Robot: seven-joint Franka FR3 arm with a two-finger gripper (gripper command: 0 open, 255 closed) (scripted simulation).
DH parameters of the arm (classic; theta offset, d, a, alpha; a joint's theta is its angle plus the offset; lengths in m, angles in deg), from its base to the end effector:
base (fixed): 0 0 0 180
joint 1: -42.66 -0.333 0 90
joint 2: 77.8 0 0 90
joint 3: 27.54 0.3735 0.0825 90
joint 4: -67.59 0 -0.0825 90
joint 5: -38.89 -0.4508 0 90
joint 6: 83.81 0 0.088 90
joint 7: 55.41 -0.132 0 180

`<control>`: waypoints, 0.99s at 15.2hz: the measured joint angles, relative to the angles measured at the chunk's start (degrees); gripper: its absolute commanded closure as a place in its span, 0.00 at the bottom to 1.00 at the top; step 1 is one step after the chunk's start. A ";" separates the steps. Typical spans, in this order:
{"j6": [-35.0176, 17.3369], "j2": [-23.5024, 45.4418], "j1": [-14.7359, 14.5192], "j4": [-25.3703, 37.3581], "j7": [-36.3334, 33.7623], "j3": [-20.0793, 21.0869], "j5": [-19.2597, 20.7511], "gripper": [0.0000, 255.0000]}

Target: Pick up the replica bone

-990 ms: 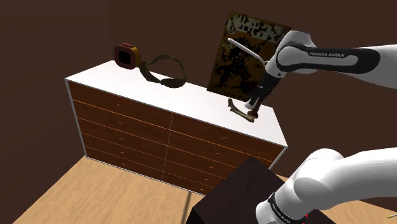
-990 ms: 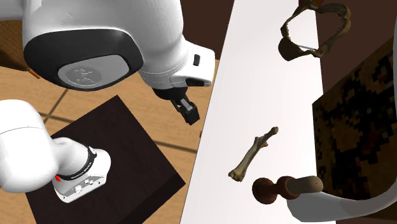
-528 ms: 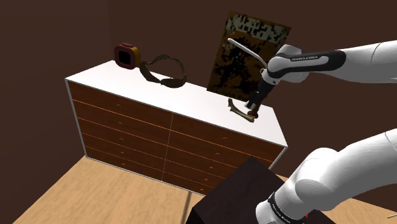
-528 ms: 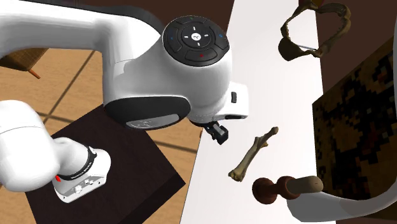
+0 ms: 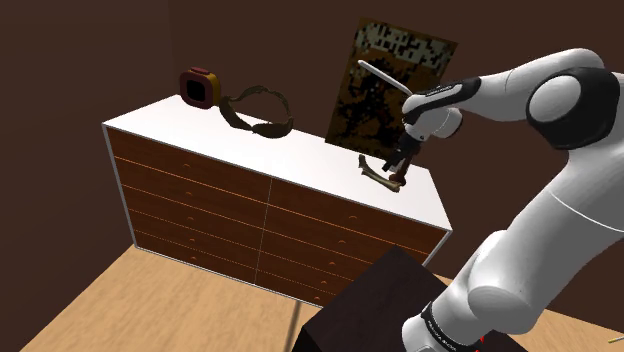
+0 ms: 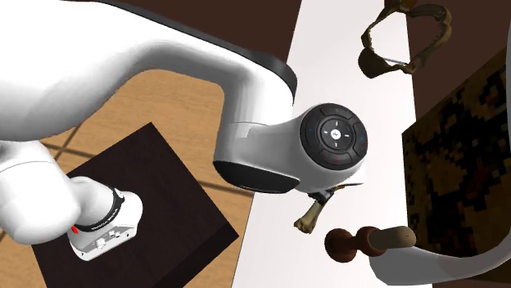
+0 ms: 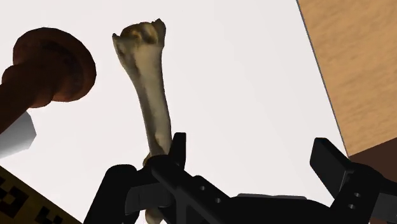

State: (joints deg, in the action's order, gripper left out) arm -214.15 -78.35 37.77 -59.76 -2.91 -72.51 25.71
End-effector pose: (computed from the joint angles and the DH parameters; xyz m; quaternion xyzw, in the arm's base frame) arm 0.4547 -0.3700 0.3763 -0.9946 -0.0360 -0.0873 0.0433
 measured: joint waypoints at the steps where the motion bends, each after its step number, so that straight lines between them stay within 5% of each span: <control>1: -0.42 3.26 0.33 1.34 3.63 -0.44 -3.77 0.00; 8: 3.03 23.63 10.37 16.05 22.07 4.58 -24.11 0.00; 15: 1.25 29.05 13.40 17.90 26.25 7.57 -29.17 0.00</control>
State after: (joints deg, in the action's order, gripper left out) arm -212.89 -49.29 51.17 -41.86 23.34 -64.94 -3.47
